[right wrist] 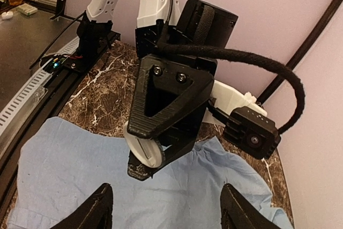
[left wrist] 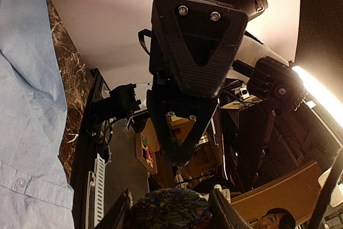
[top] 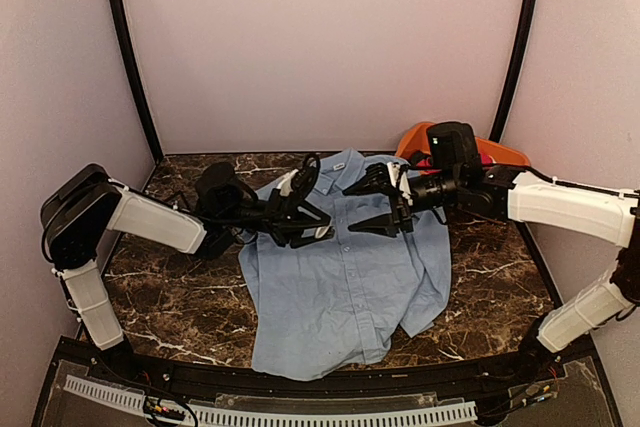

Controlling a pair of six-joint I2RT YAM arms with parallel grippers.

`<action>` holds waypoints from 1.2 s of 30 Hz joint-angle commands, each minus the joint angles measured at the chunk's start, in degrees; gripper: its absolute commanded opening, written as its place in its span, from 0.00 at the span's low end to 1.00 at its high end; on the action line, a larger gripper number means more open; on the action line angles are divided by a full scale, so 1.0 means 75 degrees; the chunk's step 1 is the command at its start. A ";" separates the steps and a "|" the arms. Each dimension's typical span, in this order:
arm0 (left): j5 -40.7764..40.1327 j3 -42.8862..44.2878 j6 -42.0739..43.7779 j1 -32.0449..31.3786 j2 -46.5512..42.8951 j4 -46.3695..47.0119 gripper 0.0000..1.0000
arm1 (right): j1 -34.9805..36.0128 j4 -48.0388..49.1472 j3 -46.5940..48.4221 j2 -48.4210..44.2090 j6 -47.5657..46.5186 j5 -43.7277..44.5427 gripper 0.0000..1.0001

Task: Pin the brooch onto the clothing
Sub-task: Pass from the left arm to the right

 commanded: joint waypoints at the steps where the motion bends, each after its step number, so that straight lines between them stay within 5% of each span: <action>1: 0.0102 -0.0146 -0.0224 -0.0175 0.0032 0.0580 0.40 | 0.0040 -0.0548 0.0554 0.0435 -0.0192 -0.0532 0.60; 3: 0.0088 -0.0158 -0.0249 -0.0195 0.0024 0.0628 0.40 | 0.0039 -0.0794 0.0790 0.0631 -0.0347 -0.0727 0.47; 8: 0.0085 -0.0175 -0.0266 -0.0220 0.0001 0.0648 0.40 | 0.0045 -0.1388 0.1259 0.1008 -0.0606 -0.1328 0.39; 36: 0.0059 -0.0156 -0.0280 -0.0347 0.0149 0.0666 0.40 | 0.0263 -0.3000 0.2431 0.1953 -0.1366 -0.2010 0.24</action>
